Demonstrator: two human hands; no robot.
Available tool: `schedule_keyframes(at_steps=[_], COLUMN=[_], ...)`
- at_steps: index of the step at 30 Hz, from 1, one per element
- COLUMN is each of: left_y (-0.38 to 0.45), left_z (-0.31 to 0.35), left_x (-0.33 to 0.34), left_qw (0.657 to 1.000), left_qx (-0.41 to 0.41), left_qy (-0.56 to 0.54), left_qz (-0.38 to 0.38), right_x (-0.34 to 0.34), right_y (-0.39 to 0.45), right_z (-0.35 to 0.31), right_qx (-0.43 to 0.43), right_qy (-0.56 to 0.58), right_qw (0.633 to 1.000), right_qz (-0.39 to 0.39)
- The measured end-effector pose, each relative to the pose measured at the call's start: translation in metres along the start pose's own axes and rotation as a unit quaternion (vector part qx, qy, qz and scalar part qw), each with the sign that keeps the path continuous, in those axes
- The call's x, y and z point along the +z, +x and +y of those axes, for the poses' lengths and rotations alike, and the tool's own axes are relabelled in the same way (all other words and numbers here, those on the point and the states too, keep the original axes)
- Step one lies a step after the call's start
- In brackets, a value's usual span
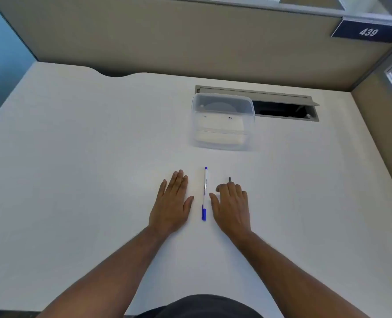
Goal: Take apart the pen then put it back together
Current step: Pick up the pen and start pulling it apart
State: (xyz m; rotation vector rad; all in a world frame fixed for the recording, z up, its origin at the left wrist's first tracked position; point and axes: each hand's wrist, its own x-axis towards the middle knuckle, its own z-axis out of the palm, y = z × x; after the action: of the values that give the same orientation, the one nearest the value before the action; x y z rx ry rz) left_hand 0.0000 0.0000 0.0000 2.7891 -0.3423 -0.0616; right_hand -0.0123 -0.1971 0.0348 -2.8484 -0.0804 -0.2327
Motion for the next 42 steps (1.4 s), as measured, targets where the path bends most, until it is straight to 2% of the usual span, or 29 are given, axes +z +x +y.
schedule_keyframes(at_steps=[10,17,21,24,26,28,30,32,34,38,42], left_y=[0.0,0.0,0.004,0.011,0.018,0.026,0.035,0.04,0.04,0.037,0.034], left_z=[-0.002,0.001,0.003,0.012,0.021,0.026,0.03,0.03,0.028,0.026,0.024], left_x=[0.001,-0.002,-0.004,-0.011,-0.018,-0.027,-0.035,-0.041,-0.045,-0.044,-0.044], left_qw=[1.0,1.0,0.999,0.99,0.966,0.921,0.856,0.788,0.749,0.673,0.614], left_qx=[-0.003,-0.001,-0.018,-0.064,-0.117,-0.181,-0.234,-0.262,-0.272,-0.286,-0.274], left_qy=[0.02,0.011,-0.044,-0.12,-0.22,-0.336,-0.459,-0.556,-0.605,-0.68,-0.735], left_qz=[-0.007,0.001,0.01,0.038,0.073,0.077,0.047,0.022,0.001,-0.043,-0.092], right_x=[0.0,0.0,-0.004,-0.01,-0.014,-0.018,-0.022,-0.027,-0.032,-0.034,-0.039], right_y=[0.014,0.018,0.018,0.023,0.023,0.019,0.013,0.007,0.003,-0.003,-0.008], right_z=[-0.03,-0.035,-0.038,-0.038,-0.037,-0.035,-0.032,-0.03,-0.027,-0.019,-0.012], right_qx=[0.089,0.11,0.101,0.12,0.144,0.155,0.184,0.229,0.236,0.238,0.237], right_qy=[0.041,0.04,0.028,0.046,0.084,0.124,0.191,0.297,0.354,0.418,0.465], right_qw=[0.989,0.982,0.983,0.972,0.957,0.944,0.925,0.881,0.85,0.815,0.777], right_qz=[-0.113,-0.146,-0.154,-0.199,-0.237,-0.263,-0.273,-0.29,-0.311,-0.324,-0.351])
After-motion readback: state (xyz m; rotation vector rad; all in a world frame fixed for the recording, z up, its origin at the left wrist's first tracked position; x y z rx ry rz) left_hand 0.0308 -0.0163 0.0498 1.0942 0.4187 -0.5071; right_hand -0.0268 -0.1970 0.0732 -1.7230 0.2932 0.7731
